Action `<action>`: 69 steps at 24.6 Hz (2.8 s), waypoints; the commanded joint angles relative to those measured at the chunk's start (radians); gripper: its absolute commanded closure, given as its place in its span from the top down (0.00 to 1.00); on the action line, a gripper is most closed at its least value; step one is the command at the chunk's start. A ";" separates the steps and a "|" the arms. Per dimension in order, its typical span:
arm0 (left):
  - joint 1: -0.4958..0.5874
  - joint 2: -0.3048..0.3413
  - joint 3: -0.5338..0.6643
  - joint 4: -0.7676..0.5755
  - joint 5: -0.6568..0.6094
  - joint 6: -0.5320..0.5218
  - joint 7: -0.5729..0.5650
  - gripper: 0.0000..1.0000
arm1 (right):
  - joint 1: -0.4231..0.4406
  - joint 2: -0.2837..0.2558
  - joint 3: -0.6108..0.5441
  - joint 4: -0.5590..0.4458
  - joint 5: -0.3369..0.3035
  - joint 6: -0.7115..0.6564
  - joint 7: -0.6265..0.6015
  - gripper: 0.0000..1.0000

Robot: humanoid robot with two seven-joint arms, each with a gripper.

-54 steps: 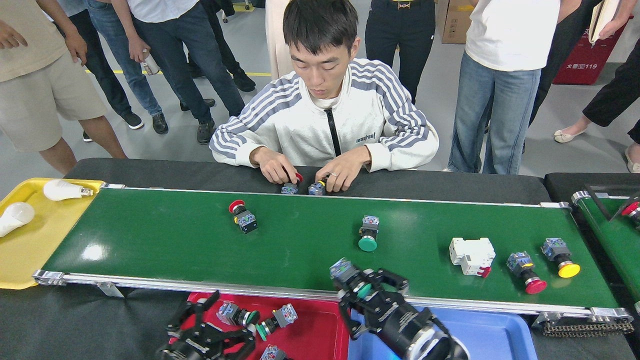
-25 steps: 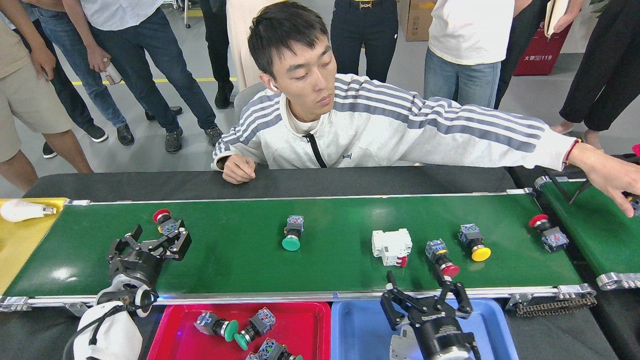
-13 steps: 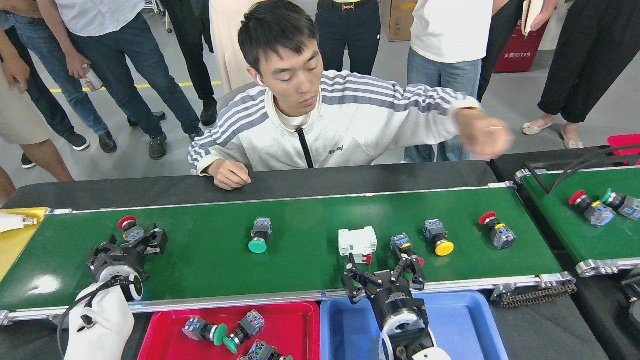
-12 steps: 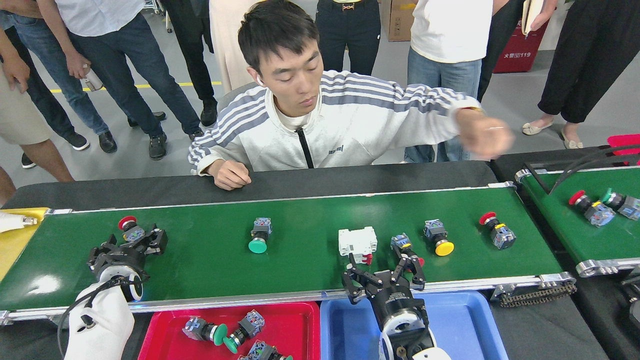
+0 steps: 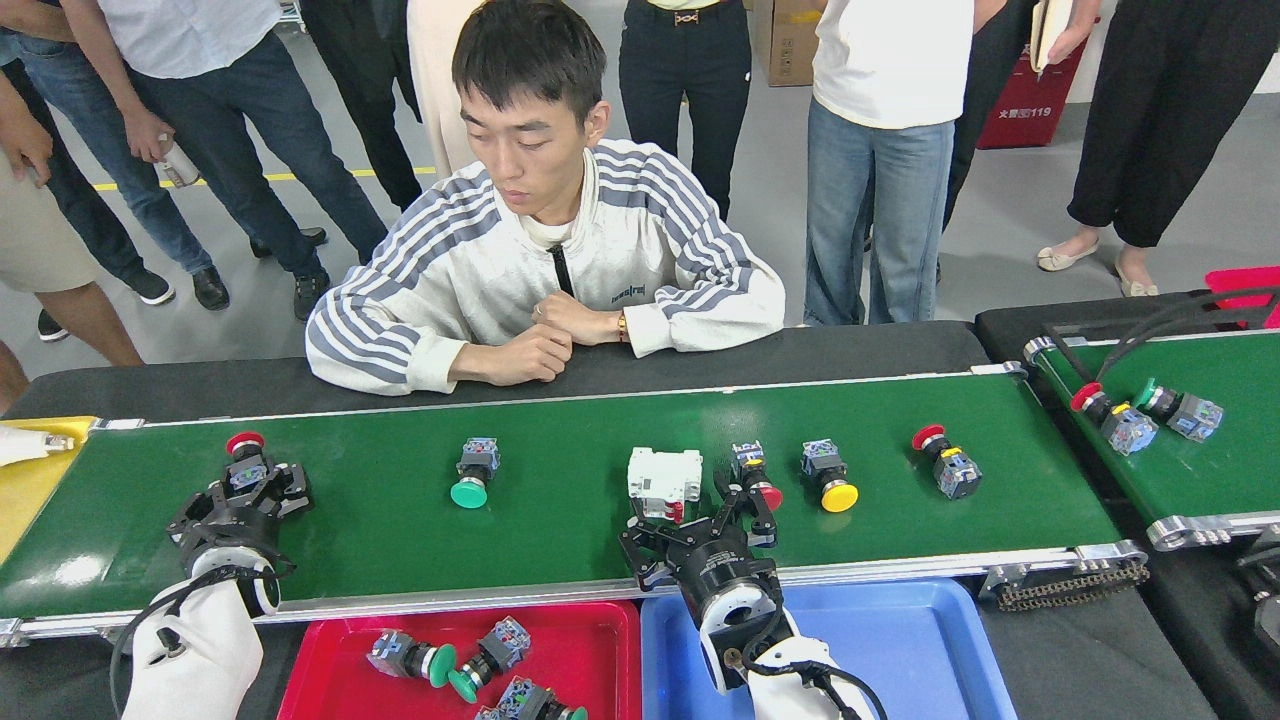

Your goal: Pick switch part from conveyor to tray

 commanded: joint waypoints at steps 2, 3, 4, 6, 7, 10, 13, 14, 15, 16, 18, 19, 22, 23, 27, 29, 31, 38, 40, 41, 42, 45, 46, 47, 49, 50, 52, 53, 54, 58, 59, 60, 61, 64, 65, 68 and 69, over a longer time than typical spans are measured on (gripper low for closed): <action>0.094 -0.009 -0.092 -0.236 0.001 -0.239 0.012 0.08 | -0.034 0.010 -0.008 0.011 -0.001 0.007 -0.011 1.00; 0.168 -0.006 -0.118 -0.355 0.002 -0.315 0.004 0.08 | -0.047 0.010 -0.008 0.026 -0.001 0.015 -0.012 1.00; 0.238 0.001 -0.134 -0.460 0.002 -0.386 -0.005 0.08 | -0.057 0.010 -0.007 0.041 -0.002 0.030 -0.012 1.00; 0.379 0.006 -0.137 -0.660 -0.001 -0.541 -0.049 0.10 | -0.076 0.010 -0.001 0.078 -0.004 0.033 -0.012 1.00; 0.435 0.004 -0.137 -0.732 -0.001 -0.605 -0.078 0.11 | -0.085 0.011 -0.001 0.098 -0.005 0.035 -0.012 1.00; 0.542 -0.005 -0.140 -0.866 -0.010 -0.616 -0.151 0.36 | -0.116 0.011 0.001 0.156 -0.005 0.033 -0.012 0.99; 0.574 -0.032 -0.140 -0.929 -0.011 -0.616 -0.198 1.00 | -0.128 0.011 0.012 0.184 0.001 0.015 -0.008 0.66; 0.574 -0.035 -0.140 -0.935 -0.010 -0.616 -0.198 1.00 | -0.137 0.011 0.024 0.187 0.001 -0.005 -0.005 0.39; 0.574 -0.035 -0.140 -0.938 -0.011 -0.616 -0.198 1.00 | -0.142 0.008 0.030 0.187 -0.002 -0.034 -0.003 0.15; 0.574 -0.037 -0.138 -0.938 -0.011 -0.616 -0.198 1.00 | -0.142 0.007 0.029 0.187 -0.004 -0.066 0.000 0.02; 0.576 -0.040 -0.129 -0.938 -0.011 -0.598 -0.200 1.00 | -0.142 0.005 0.029 0.185 -0.002 -0.079 0.000 0.02; 0.576 -0.040 -0.129 -0.938 -0.011 -0.550 -0.200 1.00 | -0.142 0.005 0.029 0.185 -0.002 -0.080 -0.002 0.02; 0.576 -0.039 -0.121 -0.929 -0.001 -0.315 -0.198 1.00 | -0.139 0.001 0.027 0.169 -0.004 -0.082 -0.008 0.02; 0.576 -0.037 -0.103 -0.926 -0.001 -0.237 -0.198 1.00 | -0.139 0.002 0.026 0.161 -0.005 -0.082 -0.009 0.02; 0.574 -0.034 -0.008 -0.917 -0.001 -0.134 -0.198 1.00 | -0.082 -0.018 0.029 0.000 -0.004 -0.112 -0.029 0.02; 0.574 -0.034 0.017 -0.917 -0.001 -0.136 -0.198 1.00 | -0.017 -0.064 0.030 -0.131 -0.001 -0.171 -0.028 0.02; 0.574 -0.029 0.018 -0.915 -0.001 -0.136 -0.198 1.00 | 0.087 -0.125 0.033 -0.294 0.004 -0.192 -0.026 0.02; 0.533 -0.003 0.024 -0.825 -0.002 -0.205 -0.195 0.99 | 0.414 -0.449 0.003 -0.709 0.002 -0.194 -0.236 0.02; 0.525 0.015 0.066 -0.779 -0.005 -0.202 -0.192 0.99 | 0.458 -0.507 -0.024 -0.709 -0.002 -0.195 -0.322 0.03; 0.519 0.026 0.087 -0.756 -0.005 -0.199 -0.186 0.99 | 0.473 -0.522 -0.036 -0.707 -0.004 -0.195 -0.345 0.04; 0.505 0.040 0.112 -0.725 -0.008 -0.189 -0.175 0.99 | 0.501 -0.536 -0.060 -0.706 -0.005 -0.195 -0.364 0.06; 0.450 0.075 0.135 -0.621 -0.008 -0.139 -0.148 0.99 | 0.593 -0.521 -0.157 -0.700 -0.019 -0.190 -0.371 0.20; 0.421 0.099 0.135 -0.569 -0.007 -0.120 -0.131 0.99 | 0.621 -0.495 -0.206 -0.672 -0.045 -0.186 -0.370 0.60; 0.401 0.112 0.136 -0.532 -0.005 -0.119 -0.121 0.99 | 0.636 -0.467 -0.231 -0.654 -0.057 -0.183 -0.370 0.93; 0.363 0.124 0.136 -0.467 -0.002 -0.120 -0.117 0.99 | 0.665 -0.418 -0.290 -0.631 -0.062 -0.186 -0.370 0.99; 0.343 0.129 0.135 -0.437 -0.002 -0.122 -0.117 0.99 | 0.687 -0.412 -0.320 -0.626 -0.064 -0.190 -0.365 0.99; 0.307 0.129 0.133 -0.384 -0.002 -0.122 -0.117 0.98 | 0.690 -0.401 -0.346 -0.626 -0.064 -0.189 -0.359 0.99; 0.287 0.129 0.130 -0.354 -0.004 -0.119 -0.117 0.95 | 0.682 -0.387 -0.350 -0.626 -0.065 -0.186 -0.357 0.99; 0.271 0.129 0.130 -0.329 -0.004 -0.116 -0.117 0.90 | 0.677 -0.375 -0.350 -0.628 -0.067 -0.184 -0.356 0.99; 0.178 0.130 0.133 -0.193 -0.001 -0.088 -0.089 0.40 | 0.615 -0.324 -0.352 -0.623 -0.070 -0.183 -0.268 0.99; 0.168 0.130 0.133 -0.173 -0.001 -0.088 -0.069 0.28 | 0.593 -0.317 -0.350 -0.618 -0.070 -0.184 -0.209 0.99; 0.166 0.129 0.130 -0.167 -0.001 -0.091 -0.049 0.24 | 0.572 -0.305 -0.350 -0.615 -0.070 -0.186 -0.156 0.99; 0.169 0.129 0.127 -0.168 -0.001 -0.096 -0.034 0.19 | 0.553 -0.283 -0.349 -0.617 -0.070 -0.186 -0.126 0.99; 0.200 0.118 0.112 -0.186 -0.004 -0.124 -0.017 0.12 | 0.530 -0.254 -0.349 -0.620 -0.051 -0.181 -0.117 0.98; 0.224 0.116 0.101 -0.231 -0.002 -0.162 -0.019 0.11 | 0.530 -0.257 -0.347 -0.620 -0.044 -0.180 -0.117 0.98; 0.389 0.087 0.096 -0.516 0.010 -0.374 -0.026 0.13 | 0.526 -0.252 -0.352 -0.608 -0.005 -0.154 -0.114 0.97; 0.459 0.086 0.096 -0.636 0.018 -0.469 -0.032 0.16 | 0.519 -0.254 -0.352 -0.595 -0.007 -0.115 -0.112 0.97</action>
